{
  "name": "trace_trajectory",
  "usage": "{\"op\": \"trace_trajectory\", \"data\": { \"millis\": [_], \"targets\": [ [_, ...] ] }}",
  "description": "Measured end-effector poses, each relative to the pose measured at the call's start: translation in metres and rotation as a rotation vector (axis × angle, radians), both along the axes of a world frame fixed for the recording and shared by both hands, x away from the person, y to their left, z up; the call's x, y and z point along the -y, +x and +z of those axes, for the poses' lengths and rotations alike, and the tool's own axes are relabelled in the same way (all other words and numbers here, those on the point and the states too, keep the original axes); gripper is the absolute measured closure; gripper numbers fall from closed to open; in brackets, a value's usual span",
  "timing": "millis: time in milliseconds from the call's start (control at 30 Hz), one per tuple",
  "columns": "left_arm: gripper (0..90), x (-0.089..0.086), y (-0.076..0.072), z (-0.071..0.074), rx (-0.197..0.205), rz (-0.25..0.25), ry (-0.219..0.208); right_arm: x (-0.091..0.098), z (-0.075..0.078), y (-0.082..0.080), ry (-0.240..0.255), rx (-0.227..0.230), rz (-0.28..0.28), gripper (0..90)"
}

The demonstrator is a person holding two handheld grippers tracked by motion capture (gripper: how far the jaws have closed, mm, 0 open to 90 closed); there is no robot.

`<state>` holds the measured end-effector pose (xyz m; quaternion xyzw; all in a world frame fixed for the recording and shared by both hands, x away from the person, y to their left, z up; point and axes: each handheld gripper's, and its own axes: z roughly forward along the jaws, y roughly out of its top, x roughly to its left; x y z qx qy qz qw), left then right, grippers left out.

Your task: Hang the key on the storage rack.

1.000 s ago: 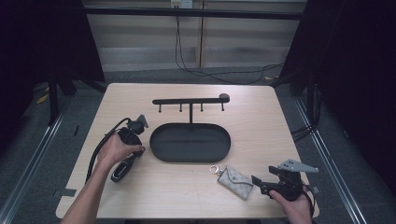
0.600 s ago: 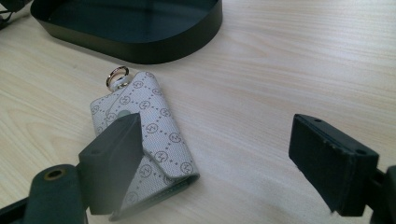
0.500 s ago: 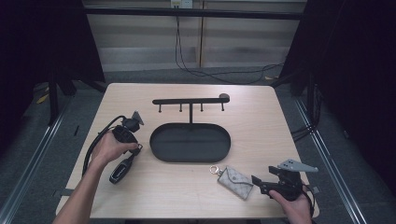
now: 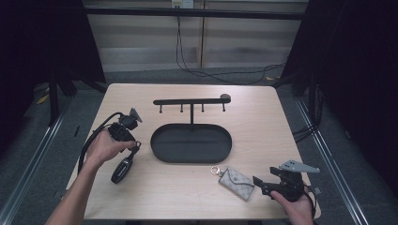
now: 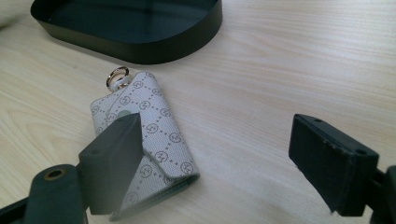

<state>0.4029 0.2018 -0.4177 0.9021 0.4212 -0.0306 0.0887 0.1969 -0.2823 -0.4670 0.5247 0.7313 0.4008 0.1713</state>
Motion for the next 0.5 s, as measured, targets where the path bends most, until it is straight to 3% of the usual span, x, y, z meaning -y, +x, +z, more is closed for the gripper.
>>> {"op": "trace_trajectory", "data": {
  "millis": [500],
  "targets": [
    [70.8, -0.001, -0.006, 0.037, 0.058, 0.008, -0.015, -0.001, -0.001, 0.001, -0.001, -0.011, 0.005, 17.7]
  ]
}}
